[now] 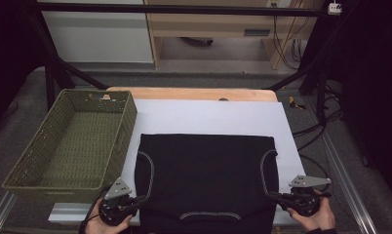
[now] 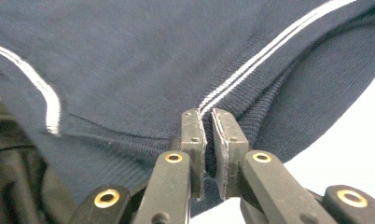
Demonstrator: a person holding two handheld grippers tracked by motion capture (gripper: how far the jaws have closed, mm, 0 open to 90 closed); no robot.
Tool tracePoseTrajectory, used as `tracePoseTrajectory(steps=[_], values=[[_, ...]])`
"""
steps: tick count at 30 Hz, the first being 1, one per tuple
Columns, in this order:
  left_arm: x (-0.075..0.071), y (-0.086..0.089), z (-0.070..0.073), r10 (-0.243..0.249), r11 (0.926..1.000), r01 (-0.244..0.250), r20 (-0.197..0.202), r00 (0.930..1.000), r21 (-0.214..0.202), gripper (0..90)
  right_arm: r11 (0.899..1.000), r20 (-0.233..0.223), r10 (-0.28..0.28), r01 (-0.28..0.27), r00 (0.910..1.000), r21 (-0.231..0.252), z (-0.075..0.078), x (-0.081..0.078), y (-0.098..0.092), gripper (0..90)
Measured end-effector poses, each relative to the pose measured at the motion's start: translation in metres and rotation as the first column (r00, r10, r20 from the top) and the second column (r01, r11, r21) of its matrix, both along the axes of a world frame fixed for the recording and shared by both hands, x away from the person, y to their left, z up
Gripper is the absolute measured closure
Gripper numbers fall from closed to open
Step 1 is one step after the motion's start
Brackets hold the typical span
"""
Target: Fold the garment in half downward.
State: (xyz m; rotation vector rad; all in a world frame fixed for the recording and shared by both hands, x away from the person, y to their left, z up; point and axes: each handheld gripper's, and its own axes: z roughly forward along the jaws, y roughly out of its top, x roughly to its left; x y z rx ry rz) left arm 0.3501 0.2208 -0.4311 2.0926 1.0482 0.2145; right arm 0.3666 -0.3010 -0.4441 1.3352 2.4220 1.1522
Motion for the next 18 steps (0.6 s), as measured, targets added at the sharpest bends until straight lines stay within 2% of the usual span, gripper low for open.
tracePoseTrajectory(steps=[2,6,9,13,15,18], values=[[-0.006,0.005,0.002,-0.015,0.9998,0.015,-0.015,0.9998,-0.013,83.0,1.000,0.006,0.008,-0.008,1.0000,0.011,0.005,-0.005,-0.002,84.3],[-0.013,0.011,0.002,-0.026,0.9994,0.025,-0.037,0.9990,-0.025,82.9,1.000,-0.030,0.027,-0.027,0.9992,0.003,0.007,-0.016,-0.004,84.1],[-0.015,0.007,-0.005,-0.032,0.9994,0.032,-0.033,0.9989,0.013,81.5,0.999,-0.027,0.037,-0.037,0.9990,-0.010,0.003,-0.021,-0.005,82.7],[-0.010,-0.002,-0.018,-0.030,0.9977,0.033,-0.050,0.9983,0.060,71.2,0.996,-0.017,0.054,-0.055,0.9984,-0.073,-0.004,-0.022,0.002,74.5],[-0.007,-0.003,-0.018,-0.027,0.9981,0.028,-0.028,0.9992,0.054,65.9,0.995,-0.012,0.041,-0.042,0.9991,-0.093,-0.006,-0.020,0.005,70.9],[-0.001,-0.004,-0.014,-0.015,0.9994,0.014,0.015,0.9998,0.033,54.4,0.995,0.015,0.029,-0.028,0.9995,-0.094,-0.005,-0.014,0.006,63.6]])
